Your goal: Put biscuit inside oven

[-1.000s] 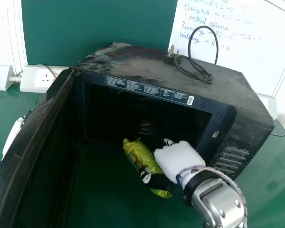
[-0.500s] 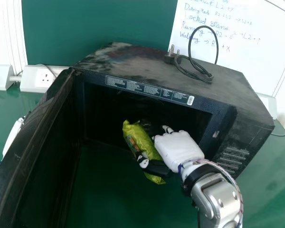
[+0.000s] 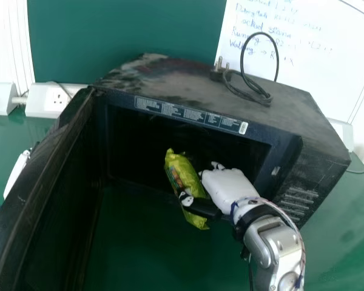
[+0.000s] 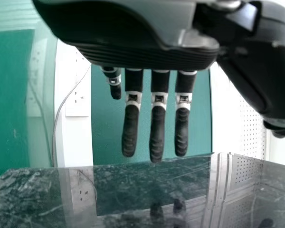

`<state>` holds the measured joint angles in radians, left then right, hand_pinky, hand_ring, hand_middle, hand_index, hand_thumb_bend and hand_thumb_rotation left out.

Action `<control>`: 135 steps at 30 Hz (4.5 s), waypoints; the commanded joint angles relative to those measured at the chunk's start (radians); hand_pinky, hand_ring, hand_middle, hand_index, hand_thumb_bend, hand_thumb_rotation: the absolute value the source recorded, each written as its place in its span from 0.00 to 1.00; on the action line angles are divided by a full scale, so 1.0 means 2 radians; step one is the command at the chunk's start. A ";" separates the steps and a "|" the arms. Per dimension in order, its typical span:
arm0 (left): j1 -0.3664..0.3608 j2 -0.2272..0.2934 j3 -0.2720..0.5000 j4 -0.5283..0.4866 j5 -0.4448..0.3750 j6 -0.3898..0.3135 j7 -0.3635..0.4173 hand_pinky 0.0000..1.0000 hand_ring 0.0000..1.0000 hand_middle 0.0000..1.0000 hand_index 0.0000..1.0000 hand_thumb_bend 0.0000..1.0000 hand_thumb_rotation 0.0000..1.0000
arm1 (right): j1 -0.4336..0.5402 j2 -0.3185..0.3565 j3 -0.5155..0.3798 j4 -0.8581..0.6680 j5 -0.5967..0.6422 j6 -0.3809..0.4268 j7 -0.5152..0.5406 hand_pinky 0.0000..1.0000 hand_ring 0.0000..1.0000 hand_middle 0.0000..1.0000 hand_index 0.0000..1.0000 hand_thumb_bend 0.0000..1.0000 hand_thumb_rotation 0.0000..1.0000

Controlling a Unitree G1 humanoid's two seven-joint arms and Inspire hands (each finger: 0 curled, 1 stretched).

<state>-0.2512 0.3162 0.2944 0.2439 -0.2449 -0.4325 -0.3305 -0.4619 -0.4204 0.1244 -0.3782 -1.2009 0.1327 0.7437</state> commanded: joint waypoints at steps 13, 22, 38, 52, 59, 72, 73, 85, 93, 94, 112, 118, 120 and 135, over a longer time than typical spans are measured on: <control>0.010 -0.004 -0.005 -0.021 0.000 0.011 0.008 0.29 0.37 0.41 0.48 0.51 0.07 | -0.084 0.005 0.051 0.146 0.016 0.004 -0.120 0.54 0.44 0.44 0.51 0.52 0.00; 0.010 -0.005 -0.004 -0.016 0.000 0.007 0.007 0.28 0.37 0.41 0.48 0.51 0.07 | -0.129 -0.003 0.082 0.210 0.018 -0.001 -0.174 0.48 0.39 0.41 0.51 0.52 0.00; 0.006 -0.003 -0.004 0.003 -0.001 -0.018 -0.004 0.28 0.36 0.41 0.48 0.51 0.07 | -0.206 -0.001 0.126 0.382 0.038 -0.016 -0.314 0.46 0.35 0.41 0.52 0.52 0.00; 0.009 -0.004 -0.003 -0.003 -0.001 -0.007 0.002 0.28 0.37 0.42 0.48 0.51 0.07 | -0.248 0.002 0.157 0.480 0.056 -0.013 -0.377 0.45 0.37 0.41 0.52 0.52 0.00; 0.007 -0.003 -0.002 0.005 -0.005 -0.013 -0.003 0.29 0.37 0.42 0.48 0.52 0.07 | -0.249 0.001 0.159 0.477 0.065 0.004 -0.366 0.38 0.32 0.47 0.49 0.53 0.00; 0.005 0.001 -0.001 0.017 -0.002 -0.025 -0.007 0.29 0.37 0.42 0.48 0.52 0.07 | -0.194 -0.021 0.147 0.326 0.078 0.083 -0.239 0.58 0.60 0.61 0.70 0.91 0.45; 0.005 0.000 -0.001 0.015 -0.003 -0.023 -0.006 0.29 0.37 0.42 0.48 0.52 0.07 | -0.191 -0.025 0.148 0.317 0.075 0.087 -0.227 0.60 0.63 0.65 0.70 0.91 0.47; 0.005 0.000 -0.001 0.011 -0.006 -0.012 -0.003 0.29 0.37 0.42 0.48 0.52 0.07 | -0.130 -0.070 0.121 0.132 0.070 0.124 -0.064 0.70 0.82 0.87 0.90 0.88 0.63; 0.001 0.000 0.000 0.021 -0.007 -0.019 -0.007 0.29 0.37 0.42 0.48 0.52 0.07 | -0.063 -0.111 0.077 -0.011 0.083 0.104 0.024 0.63 0.80 0.85 0.93 0.92 0.66; 0.002 0.000 0.000 0.020 -0.007 -0.018 -0.006 0.29 0.37 0.42 0.48 0.52 0.07 | -0.058 -0.114 0.072 -0.025 0.083 0.104 0.037 0.64 0.80 0.86 0.94 0.93 0.67; -0.001 0.003 -0.002 0.020 -0.003 -0.025 -0.008 0.29 0.37 0.42 0.48 0.51 0.07 | 0.066 -0.198 -0.153 -0.231 0.237 0.074 0.137 0.79 0.84 0.86 0.88 0.92 0.70; -0.002 0.006 -0.008 0.020 0.003 -0.053 -0.023 0.29 0.37 0.42 0.48 0.51 0.07 | 0.089 -0.248 -0.243 -0.240 0.309 0.070 0.165 0.78 0.85 0.87 0.92 0.88 0.78; 0.000 0.008 -0.011 0.018 0.006 -0.065 -0.029 0.29 0.36 0.43 0.48 0.51 0.07 | 0.093 -0.263 -0.269 -0.238 0.334 0.082 0.178 0.80 0.86 0.87 0.91 0.84 0.71; 0.034 0.013 -0.054 -0.088 0.065 -0.094 -0.027 0.28 0.35 0.41 0.48 0.51 0.06 | 0.139 -0.288 -0.365 -0.212 0.343 0.126 0.125 0.75 0.83 0.84 0.86 0.95 0.63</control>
<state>-0.2006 0.3381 0.2163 0.1047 -0.1336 -0.6039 -0.3706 -0.2079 -0.9822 -0.5550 -0.8365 -0.4766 0.3583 1.0235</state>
